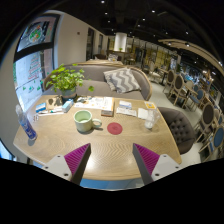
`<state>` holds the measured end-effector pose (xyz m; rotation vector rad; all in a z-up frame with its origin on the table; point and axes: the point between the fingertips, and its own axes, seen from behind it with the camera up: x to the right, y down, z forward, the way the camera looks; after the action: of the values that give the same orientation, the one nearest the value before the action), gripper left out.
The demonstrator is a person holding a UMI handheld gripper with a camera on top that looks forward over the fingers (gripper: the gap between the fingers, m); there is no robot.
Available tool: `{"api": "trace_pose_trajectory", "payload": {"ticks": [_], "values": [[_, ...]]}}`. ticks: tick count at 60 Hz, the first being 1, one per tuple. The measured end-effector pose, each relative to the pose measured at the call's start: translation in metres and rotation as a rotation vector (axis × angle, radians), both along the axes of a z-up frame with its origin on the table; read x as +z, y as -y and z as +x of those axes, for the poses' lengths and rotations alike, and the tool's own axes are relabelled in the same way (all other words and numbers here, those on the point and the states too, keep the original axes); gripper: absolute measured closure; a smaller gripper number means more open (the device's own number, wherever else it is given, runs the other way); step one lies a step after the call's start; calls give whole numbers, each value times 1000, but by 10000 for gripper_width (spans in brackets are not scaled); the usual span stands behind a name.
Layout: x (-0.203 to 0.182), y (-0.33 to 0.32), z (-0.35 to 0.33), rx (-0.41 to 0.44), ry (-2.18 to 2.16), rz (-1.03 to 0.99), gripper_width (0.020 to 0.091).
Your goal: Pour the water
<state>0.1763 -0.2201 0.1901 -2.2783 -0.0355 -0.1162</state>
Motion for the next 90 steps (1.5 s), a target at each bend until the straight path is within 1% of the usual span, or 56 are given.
{"api": "trace_pose_trajectory", "payload": {"ticks": [7,22,28,34,43,50,57,66,71,73,75,77,79,85,87,90], "values": [[-7,9,-13,9,10,-19,247],[-32,42,-94,9,-11,-23,249],[-45,62,-143,10,-23,-36,253],[-60,76,-207,26,-39,-49,249],[-70,79,-316,89,-85,-22,244],[-67,59,-390,133,-116,32,244],[-64,22,-441,155,-150,93,249],[-72,-41,-466,127,-155,161,246],[-82,-71,-471,111,-151,185,247],[-92,-87,-471,105,-142,192,249],[-94,-92,-472,97,-136,195,256],[-98,-98,-474,96,-135,199,276],[-102,-104,-475,96,-134,203,330],[-111,-118,-483,105,-153,219,575],[-110,-119,-483,107,-148,230,583],[-110,-123,-486,121,-135,242,620]]}}
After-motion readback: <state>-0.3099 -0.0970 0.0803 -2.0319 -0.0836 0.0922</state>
